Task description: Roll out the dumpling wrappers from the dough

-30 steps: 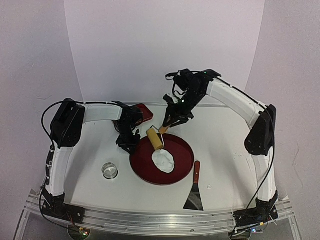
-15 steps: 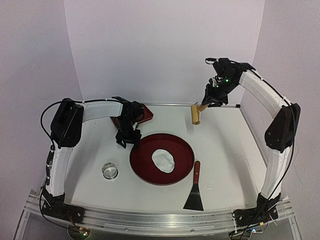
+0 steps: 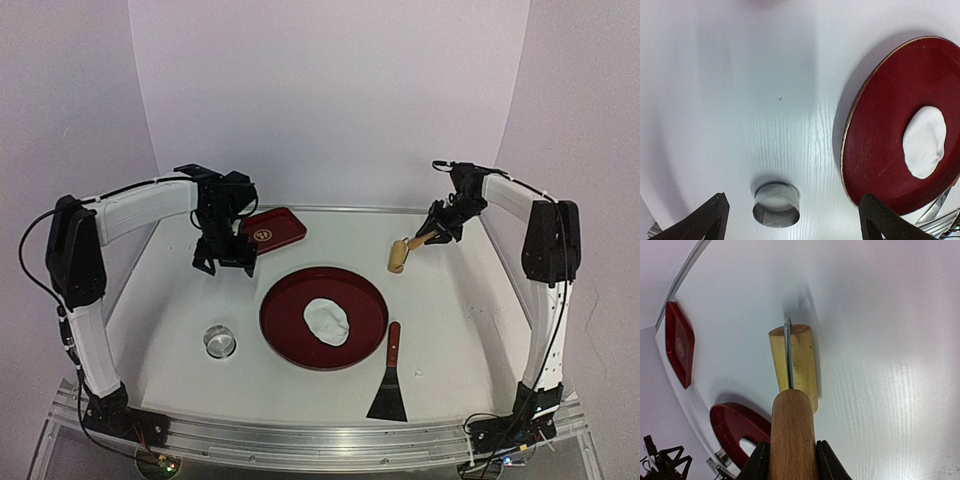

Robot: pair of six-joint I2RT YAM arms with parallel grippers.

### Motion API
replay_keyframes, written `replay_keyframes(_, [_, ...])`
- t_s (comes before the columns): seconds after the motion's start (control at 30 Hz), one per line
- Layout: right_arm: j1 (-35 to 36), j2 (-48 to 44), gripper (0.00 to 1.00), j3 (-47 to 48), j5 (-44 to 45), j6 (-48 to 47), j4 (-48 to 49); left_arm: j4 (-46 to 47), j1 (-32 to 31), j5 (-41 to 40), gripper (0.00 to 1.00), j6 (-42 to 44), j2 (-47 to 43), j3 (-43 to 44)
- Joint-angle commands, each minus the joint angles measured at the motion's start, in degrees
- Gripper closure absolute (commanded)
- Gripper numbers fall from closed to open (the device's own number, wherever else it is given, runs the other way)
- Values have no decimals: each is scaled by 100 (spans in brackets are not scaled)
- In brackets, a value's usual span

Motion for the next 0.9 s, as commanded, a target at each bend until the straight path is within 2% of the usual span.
replay_keyframes(0.0, [-84,133,100,-152,-654,4,322,-389,26,-100,7,-596,-782,-619])
replay_keyframes(0.1, [-214,185,100,-403,-634,-59,314,-469,25,0,9,-921,-1259,-1078])
replay_keyframes(0.13, [-259,203,96,-508,-556,-65,306,-493,22,52,9,-1011,-1397,-1209])
replay_keyframes(0.23, [-421,226,79,-864,-306,-87,294,-519,27,176,12,-1236,-1699,-1569])
replay_keyframes(0.27, [-468,229,71,-987,-229,-100,295,-524,21,195,12,-1292,-1782,-1704])
replay_keyframes(0.3, [-500,238,59,-1115,-162,-114,296,-529,23,255,13,-1348,-1835,-1796])
replay_keyframes(0.33, [-521,252,53,-1199,-85,-131,296,-531,25,325,14,-1401,-1881,-1873])
replay_keyframes(0.57, [-563,344,35,-1304,302,-284,251,-496,17,480,16,-1637,-2117,-2412])
replay_keyframes(0.7, [-597,286,7,-1253,553,-359,114,-434,17,596,17,-1709,-2078,-2721])
replay_keyframes(0.73, [-604,247,3,-1259,582,-386,88,-393,16,637,17,-1735,-2069,-2799])
replay_keyframes(0.87, [-607,65,2,-1291,787,-504,-44,-155,18,760,19,-1874,-2092,-3145])
